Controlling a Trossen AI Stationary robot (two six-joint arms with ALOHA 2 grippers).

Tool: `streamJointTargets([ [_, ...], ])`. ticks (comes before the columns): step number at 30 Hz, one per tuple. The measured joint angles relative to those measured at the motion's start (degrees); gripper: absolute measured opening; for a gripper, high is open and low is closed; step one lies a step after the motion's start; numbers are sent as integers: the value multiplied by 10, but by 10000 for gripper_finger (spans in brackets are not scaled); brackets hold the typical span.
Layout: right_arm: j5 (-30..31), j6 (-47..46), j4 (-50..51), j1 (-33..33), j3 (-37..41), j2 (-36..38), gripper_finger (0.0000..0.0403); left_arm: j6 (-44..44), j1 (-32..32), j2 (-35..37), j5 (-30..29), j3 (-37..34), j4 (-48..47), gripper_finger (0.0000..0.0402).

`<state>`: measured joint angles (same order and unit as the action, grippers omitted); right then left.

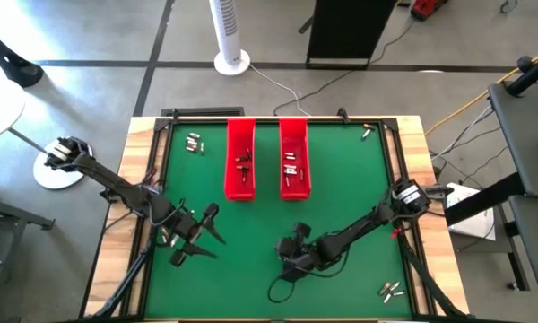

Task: Sort batteries
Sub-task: Put the silver battery into the right red bin

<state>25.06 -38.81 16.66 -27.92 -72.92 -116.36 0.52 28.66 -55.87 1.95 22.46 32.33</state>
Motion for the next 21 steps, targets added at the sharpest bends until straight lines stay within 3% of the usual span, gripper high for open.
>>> streamJointTargets([
  [9,-45,8,80,7,-52,7,46,-17,-1,31,-15,0,-9,168],
  [21,-62,120,243,56,-150,87,51,-28,-1,38,-15,0,-37,168],
])
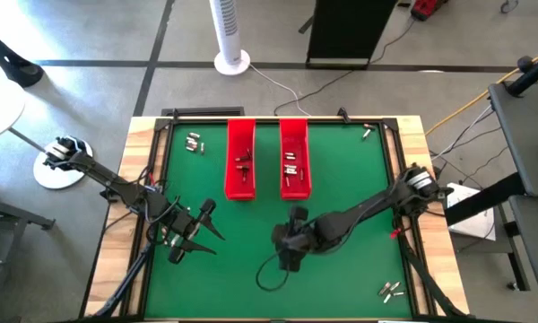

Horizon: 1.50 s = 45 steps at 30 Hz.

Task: Sort batteries
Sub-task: Put the silver battery into the right red bin

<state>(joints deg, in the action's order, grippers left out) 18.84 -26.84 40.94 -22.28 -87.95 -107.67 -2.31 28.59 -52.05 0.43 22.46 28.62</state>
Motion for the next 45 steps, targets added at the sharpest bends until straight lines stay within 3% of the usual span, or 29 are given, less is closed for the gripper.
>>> streamJointTargets([
  [8,-5,105,143,92,-16,43,51,-2,-2,0,-15,0,-1,168],
  [16,-10,261,156,210,-14,30,52,-2,-4,-1,-31,0,0,168],
  [22,-68,333,158,278,-13,-1,52,-9,-6,-1,-83,0,0,168],
  [28,-75,369,150,314,-14,-34,52,-44,-7,2,-155,0,8,168],
  [39,-89,380,102,337,-14,-91,52,-117,-9,37,-235,0,43,168],
  [45,-88,378,98,337,-14,-102,63,-137,-9,68,-240,0,37,168],
])
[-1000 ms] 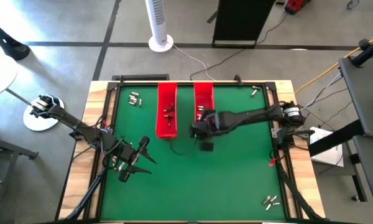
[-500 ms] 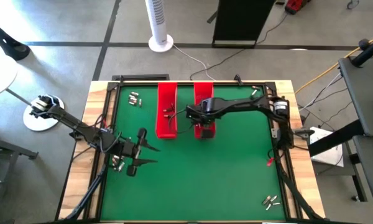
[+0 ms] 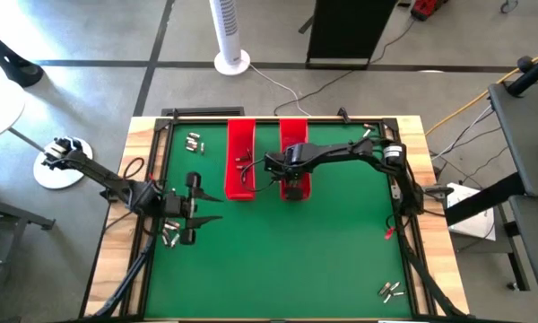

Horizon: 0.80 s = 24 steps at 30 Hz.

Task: Sort batteries
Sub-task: Put the silver battery into the right red bin

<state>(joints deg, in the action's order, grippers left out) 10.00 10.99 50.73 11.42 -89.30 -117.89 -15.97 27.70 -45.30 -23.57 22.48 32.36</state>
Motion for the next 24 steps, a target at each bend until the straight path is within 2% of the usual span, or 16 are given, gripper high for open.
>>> streamJointTargets([
  [8,5,-25,0,-2,-1,13,122,-7,0,16,0,0,-3,168],
  [15,5,-47,36,-14,-19,80,150,-6,0,15,0,0,-4,168],
  [18,6,-89,31,-13,-19,130,156,-6,0,15,0,0,-5,168],
  [21,40,-155,27,-3,-20,182,163,-5,0,14,0,0,-5,168],
  [24,99,-221,28,14,-13,229,169,-5,0,14,0,0,-5,168],
])
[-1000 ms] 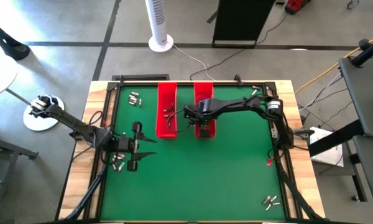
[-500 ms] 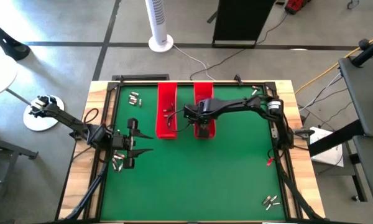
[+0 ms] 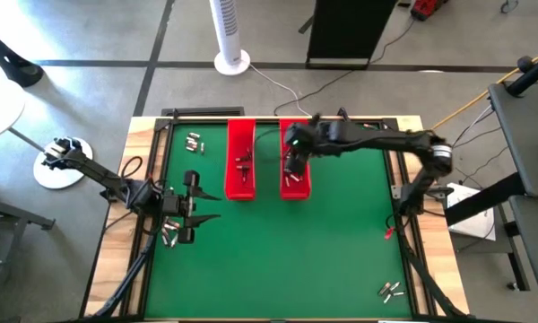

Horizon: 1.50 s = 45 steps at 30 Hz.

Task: Sort batteries
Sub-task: Put the silver battery into the right red bin

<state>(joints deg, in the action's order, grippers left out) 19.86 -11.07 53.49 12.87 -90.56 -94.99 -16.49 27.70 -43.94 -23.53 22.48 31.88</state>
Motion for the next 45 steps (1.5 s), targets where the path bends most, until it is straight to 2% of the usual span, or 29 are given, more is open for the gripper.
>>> streamJointTargets([
  [5,119,-134,8,40,49,67,175,0,0,0,0,0,0,168],
  [8,201,-242,21,70,110,105,172,0,0,0,0,0,0,168],
  [10,230,-310,17,98,163,131,166,0,0,0,0,0,0,168],
  [13,229,-409,2,147,243,150,156,5,0,0,0,0,0,168],
  [16,184,-486,-29,205,314,150,147,5,0,0,1,0,0,168],
  [19,147,-527,-83,260,368,138,140,5,0,0,1,0,0,168],
  [22,141,-553,-145,297,401,121,140,5,0,0,1,0,0,168],
  [27,150,-569,-221,337,420,92,151,5,0,0,1,0,0,168],
  [35,147,-619,-226,370,418,30,162,5,0,0,1,0,-5,168],
  [41,146,-640,-229,380,418,-16,148,5,0,-1,1,0,-16,168],
  [45,168,-654,-230,380,415,-24,133,5,0,0,1,0,-16,168],
])
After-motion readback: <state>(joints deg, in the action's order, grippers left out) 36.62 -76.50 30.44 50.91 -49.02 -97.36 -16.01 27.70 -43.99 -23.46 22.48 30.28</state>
